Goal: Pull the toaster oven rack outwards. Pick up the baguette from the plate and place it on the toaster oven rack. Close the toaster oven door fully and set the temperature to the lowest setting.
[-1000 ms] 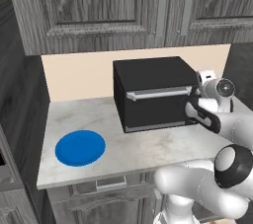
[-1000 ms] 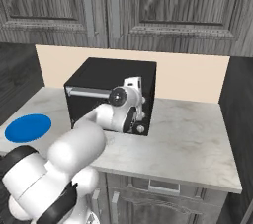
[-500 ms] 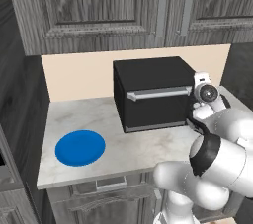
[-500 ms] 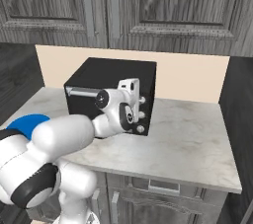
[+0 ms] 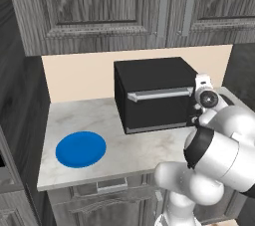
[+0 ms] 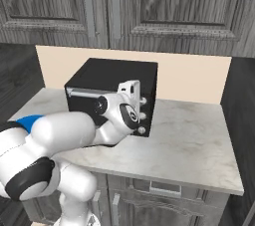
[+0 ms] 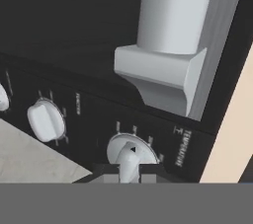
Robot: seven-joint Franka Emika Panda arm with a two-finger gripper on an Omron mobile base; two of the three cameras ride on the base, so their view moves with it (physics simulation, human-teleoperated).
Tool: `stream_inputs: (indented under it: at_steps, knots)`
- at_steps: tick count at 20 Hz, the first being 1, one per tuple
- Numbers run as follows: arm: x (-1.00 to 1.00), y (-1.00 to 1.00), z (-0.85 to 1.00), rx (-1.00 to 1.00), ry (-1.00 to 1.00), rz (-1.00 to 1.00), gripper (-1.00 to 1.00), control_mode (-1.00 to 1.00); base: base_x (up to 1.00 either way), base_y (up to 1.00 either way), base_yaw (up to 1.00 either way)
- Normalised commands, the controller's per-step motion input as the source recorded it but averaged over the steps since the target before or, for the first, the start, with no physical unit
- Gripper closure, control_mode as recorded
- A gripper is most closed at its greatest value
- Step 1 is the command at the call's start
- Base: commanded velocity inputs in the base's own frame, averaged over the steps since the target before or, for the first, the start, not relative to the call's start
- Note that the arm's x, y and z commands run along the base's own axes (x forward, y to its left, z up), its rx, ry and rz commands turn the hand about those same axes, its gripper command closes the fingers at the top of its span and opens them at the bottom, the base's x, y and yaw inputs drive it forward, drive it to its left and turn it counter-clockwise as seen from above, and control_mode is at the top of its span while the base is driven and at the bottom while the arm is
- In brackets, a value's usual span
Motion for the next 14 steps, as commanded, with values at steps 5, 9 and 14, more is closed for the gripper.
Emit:
stream_inputs:
  at_steps: [5, 9, 14]
  knots:
    - [0.00, 0.00, 0.00, 0.00, 0.00, 0.00, 1.00, -1.00, 0.00, 0.00, 0.00]
    - [0.00, 0.00, 0.00, 0.00, 0.00, 0.00, 1.00, -1.00, 0.00, 0.00, 0.00]
    - [0.00, 0.00, -0.02, 0.00, -0.02, 0.00, 1.00, -1.00, 0.00, 0.00, 0.00]
